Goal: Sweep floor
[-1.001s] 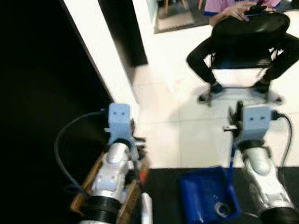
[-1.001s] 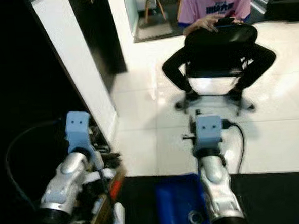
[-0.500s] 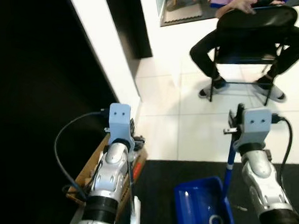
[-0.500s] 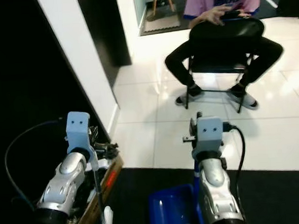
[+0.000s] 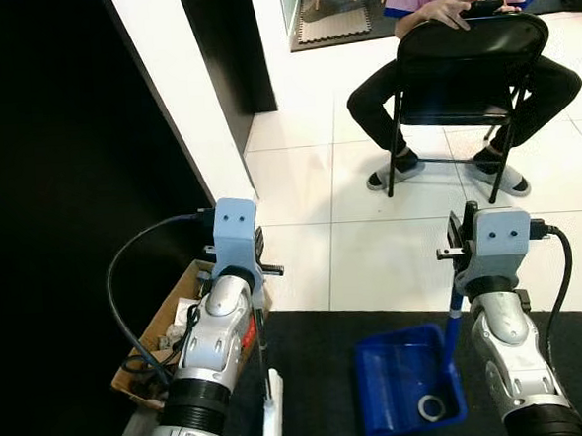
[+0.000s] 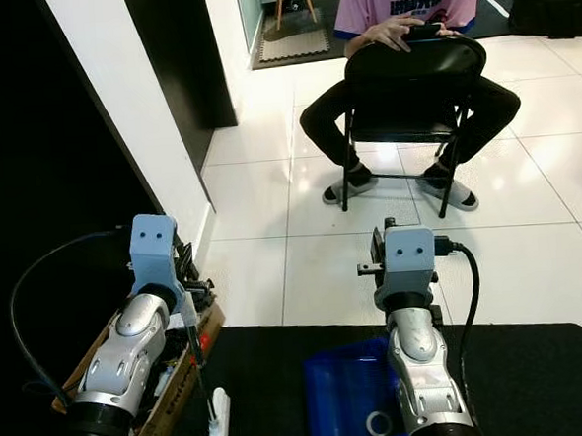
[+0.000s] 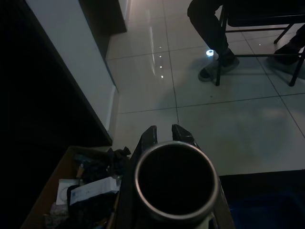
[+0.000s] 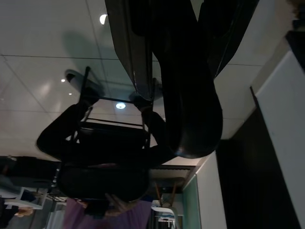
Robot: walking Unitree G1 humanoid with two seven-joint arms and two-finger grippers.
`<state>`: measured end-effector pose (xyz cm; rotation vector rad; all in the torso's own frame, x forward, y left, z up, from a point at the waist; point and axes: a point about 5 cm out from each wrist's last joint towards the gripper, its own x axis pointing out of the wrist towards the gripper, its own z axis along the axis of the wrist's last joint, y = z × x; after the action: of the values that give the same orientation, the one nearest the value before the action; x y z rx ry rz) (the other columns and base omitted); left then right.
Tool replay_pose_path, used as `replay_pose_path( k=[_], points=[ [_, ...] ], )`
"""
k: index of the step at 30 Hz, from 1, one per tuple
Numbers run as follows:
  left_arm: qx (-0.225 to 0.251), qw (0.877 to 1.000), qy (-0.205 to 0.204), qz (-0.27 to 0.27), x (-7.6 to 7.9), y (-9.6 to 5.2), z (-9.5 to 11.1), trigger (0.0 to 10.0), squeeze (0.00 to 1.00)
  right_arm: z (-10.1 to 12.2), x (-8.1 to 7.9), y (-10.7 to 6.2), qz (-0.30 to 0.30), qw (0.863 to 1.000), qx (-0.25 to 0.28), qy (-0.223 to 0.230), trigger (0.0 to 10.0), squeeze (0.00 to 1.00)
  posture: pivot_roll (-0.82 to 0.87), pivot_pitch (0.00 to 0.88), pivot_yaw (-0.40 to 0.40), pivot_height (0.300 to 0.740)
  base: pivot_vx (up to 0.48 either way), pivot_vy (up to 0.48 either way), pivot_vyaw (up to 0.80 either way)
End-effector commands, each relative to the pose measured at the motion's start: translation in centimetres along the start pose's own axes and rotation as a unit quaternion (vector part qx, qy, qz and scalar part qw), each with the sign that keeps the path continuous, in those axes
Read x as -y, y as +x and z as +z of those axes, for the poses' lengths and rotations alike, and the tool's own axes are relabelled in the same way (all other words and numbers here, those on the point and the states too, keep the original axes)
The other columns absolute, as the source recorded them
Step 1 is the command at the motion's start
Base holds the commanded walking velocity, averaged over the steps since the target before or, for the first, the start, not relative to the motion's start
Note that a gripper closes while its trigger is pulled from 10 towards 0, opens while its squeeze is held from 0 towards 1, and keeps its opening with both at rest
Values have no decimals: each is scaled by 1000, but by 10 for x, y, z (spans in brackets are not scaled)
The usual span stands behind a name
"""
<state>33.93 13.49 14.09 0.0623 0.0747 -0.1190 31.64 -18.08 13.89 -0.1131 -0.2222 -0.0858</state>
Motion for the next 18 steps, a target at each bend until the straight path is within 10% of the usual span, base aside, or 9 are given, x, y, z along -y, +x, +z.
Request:
replay_pose_path(
  k=[1,18],
  points=[
    [2,1000,6,9,-5,-2,-1,10000,0,7,-4,0,4,1000,20,4,10000,0,-90,121,136,740,0,0,0],
    [20,999,-35,18,-12,-7,6,10000,0,21,-13,5,21,998,46,43,10000,0,-76,126,135,740,0,0,0]
  ],
)
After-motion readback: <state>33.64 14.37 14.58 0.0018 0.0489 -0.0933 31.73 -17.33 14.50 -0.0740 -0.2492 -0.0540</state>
